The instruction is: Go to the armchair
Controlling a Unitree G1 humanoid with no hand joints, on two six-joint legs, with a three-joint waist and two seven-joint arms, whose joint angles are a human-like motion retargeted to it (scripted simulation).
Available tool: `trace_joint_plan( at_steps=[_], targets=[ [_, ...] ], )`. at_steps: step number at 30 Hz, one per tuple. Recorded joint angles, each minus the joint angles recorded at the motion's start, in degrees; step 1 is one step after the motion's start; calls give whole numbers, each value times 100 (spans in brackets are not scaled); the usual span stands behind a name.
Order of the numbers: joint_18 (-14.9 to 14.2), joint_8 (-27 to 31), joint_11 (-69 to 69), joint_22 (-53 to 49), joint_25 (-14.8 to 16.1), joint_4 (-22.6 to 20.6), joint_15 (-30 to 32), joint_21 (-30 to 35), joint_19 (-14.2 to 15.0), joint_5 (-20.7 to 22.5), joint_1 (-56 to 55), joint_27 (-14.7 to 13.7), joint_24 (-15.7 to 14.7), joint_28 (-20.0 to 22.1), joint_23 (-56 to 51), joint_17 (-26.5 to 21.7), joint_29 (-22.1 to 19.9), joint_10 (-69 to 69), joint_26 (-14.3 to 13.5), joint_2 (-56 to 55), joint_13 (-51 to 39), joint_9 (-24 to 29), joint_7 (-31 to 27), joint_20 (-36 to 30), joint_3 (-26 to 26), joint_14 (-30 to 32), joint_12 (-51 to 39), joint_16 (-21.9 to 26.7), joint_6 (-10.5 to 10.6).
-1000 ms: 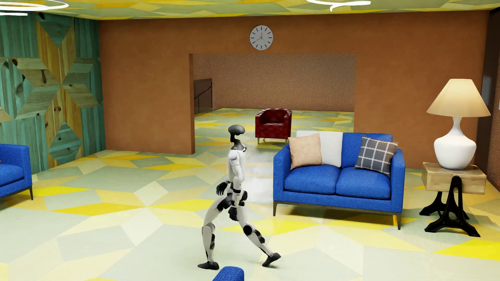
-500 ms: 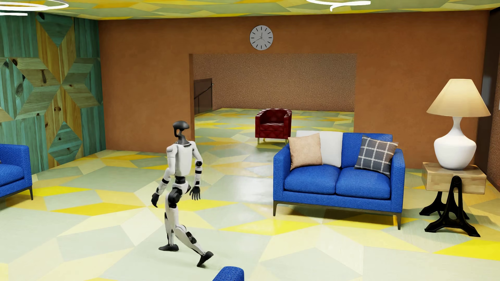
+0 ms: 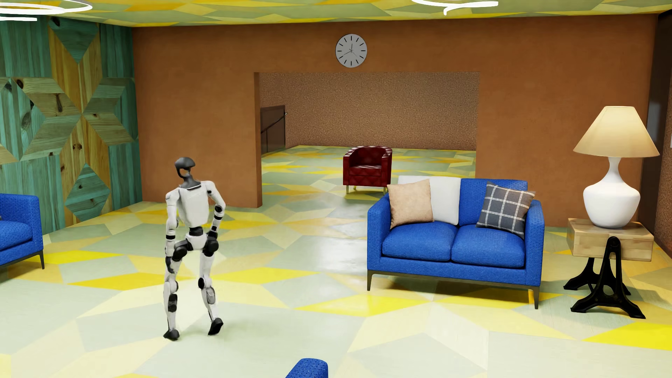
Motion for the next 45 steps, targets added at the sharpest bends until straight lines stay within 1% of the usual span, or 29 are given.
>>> trace_joint_plan(
  at_steps=[1,4,7,9,10,12,13,14,15,16,18,20,23,26,28,30,31,32,33,35,36,37,39,40,41,42,43,44,45],
  targets=[
    [0,0,119,-111,0,168,179,77,0,-112,224,0,0,0,-123,41,0,-114,0,-424,83,-18,0,231,-194,-155,-60,32,-23],
    [0,0,-223,-607,0,492,-168,586,0,-477,1010,0,0,0,193,141,0,-294,0,-1552,438,-134,0,289,-689,-685,-103,51,135],
    [0,0,-1414,-1122,0,368,-483,675,0,-795,1955,0,0,0,605,67,0,-587,0,-2346,938,-205,0,323,-1184,-1137,-168,-26,321],
    [0,0,-1968,-1343,0,141,-1318,921,0,-936,2417,0,0,0,937,-42,0,-757,0,-2772,1210,-248,0,327,-1523,-1425,-368,15,389],
    [0,0,-2003,-1429,0,131,-1306,1093,0,-1054,2539,0,0,0,1117,-98,0,-715,0,-2953,1321,-209,0,169,-1790,-1564,-549,53,456],
    [0,0,-1240,-1524,0,281,336,1232,0,-1083,2895,0,0,0,1434,-156,0,-598,0,-3490,1512,-63,0,118,-2232,-1395,-810,136,677],
    [0,0,-885,-1516,0,361,526,1396,0,-936,3036,0,0,0,1669,-141,0,-517,0,-3598,1462,-36,0,253,-2327,-969,-788,132,801],
    [0,0,-775,-1428,0,494,248,1565,0,-745,2898,0,0,0,1754,-143,0,-114,0,-3440,1459,-107,0,329,-2410,-360,-680,121,895],
    [0,0,-695,-1273,0,455,-143,1481,0,-606,2465,0,0,0,1744,-115,0,422,0,-3235,1532,-214,0,258,-2327,200,-594,100,916],
    [0,0,-697,-1126,0,318,-524,1307,0,-425,1961,0,0,0,1572,-110,0,1224,0,-2963,1598,-250,0,205,-2006,254,-560,72,945],
    [0,0,-1172,-1031,0,118,-980,1458,0,119,1057,0,0,0,1275,-132,0,2901,0,-1842,1298,-15,0,53,-1291,-321,-365,27,1034],
    [0,0,-1896,-898,0,-240,-1616,1102,0,407,-145,0,0,0,759,-167,0,3425,0,-562,844,77,0,-219,-738,-1087,-58,2,998],
    [0,0,-2573,-625,0,-514,-2575,-57,0,226,-1510,0,0,0,-279,-292,0,1681,0,956,253,21,0,-607,189,-1068,389,2,937],
    [0,0,-2878,-505,0,-465,-3282,-736,0,26,-1983,0,0,0,-1047,-428,0,-1110,0,2083,-466,-253,0,-687,641,-653,801,-27,967],
    [0,0,-2746,-450,0,-367,-3081,-1085,0,-397,-2222,0,0,0,-1358,-476,0,-965,0,2564,-638,-329,0,-686,1066,-765,954,-11,951],
    [0,0,-1727,5,0,-700,-1827,-1195,0,-1040,-2551,0,0,0,-1170,-257,0,581,0,2575,-457,-261,0,-894,1130,-256,811,-35,593],
    [0,0,-641,183,0,-853,-909,-1157,0,-1158,-2257,0,0,0,-953,-200,0,957,0,2235,-295,-206,0,-909,963,-537,609,-87,560],
    [0,0,889,33,0,-947,-247,-844,0,-993,-1966,0,0,0,-724,-231,0,1061,0,1495,-225,-247,0,-766,748,-887,557,-186,633],
    [0,0,2107,-224,0,-1179,-310,-481,0,-1008,-1419,0,0,0,-413,-194,0,848,0,872,-197,-173,0,-673,309,-980,472,-240,581],
    [0,0,2924,-898,0,-1291,-424,-117,0,-655,-401,0,0,0,13,-145,0,225,0,-325,223,-129,0,-371,-612,-932,138,-351,857],
    [0,0,2535,-1312,0,-1286,-270,-206,0,-504,220,0,0,0,78,-154,0,-156,0,-812,614,-97,0,-323,-969,-936,-10,-391,1015],
    [0,0,1601,-1694,0,-1263,155,335,0,-403,771,0,0,0,1037,50,0,-475,0,-1208,610,-67,0,-88,-1216,-962,-176,-366,1013],
    [0,0,-848,-2520,0,-1134,919,917,0,-334,1736,0,0,0,1159,-76,0,-992,0,-1794,1154,-112,0,155,-1689,-1124,-503,-357,1102],
    [0,0,-1973,-2836,0,-1095,110,1054,0,-400,2132,0,0,0,1299,-46,0,-1095,0,-1911,1345,-146,0,324,-1875,-1321,-716,-286,1037],
    [0,0,-2596,-3067,0,-1043,-1628,1264,0,-478,2389,0,0,0,1348,-57,0,-1111,0,-2061,1520,-201,0,400,-2065,-1548,-898,-212,985],
    [0,0,-2451,-3193,0,-931,-2777,1348,0,-563,2578,0,0,0,1405,-41,0,-1046,0,-2220,1673,-245,0,545,-2240,-1761,-1020,-169,952],
    [0,0,-2486,-3203,0,-812,-2807,1476,0,-539,2764,0,0,0,1466,-28,0,-912,0,-2360,1789,-222,0,660,-2445,-1745,-1079,-163,957],
    [0,0,-2369,-3020,0,-668,-1772,1569,0,-436,3020,0,0,0,1559,-27,0,-761,0,-2475,1863,-192,0,774,-2559,-1476,-1062,-219,1019],
    [0,0,-2118,-2791,0,-574,-272,1641,0,-263,2997,0,0,0,1632,-1,0,-404,0,-2684,1888,-304,0,841,-2519,-761,-966,-296,1101]
  ],
)
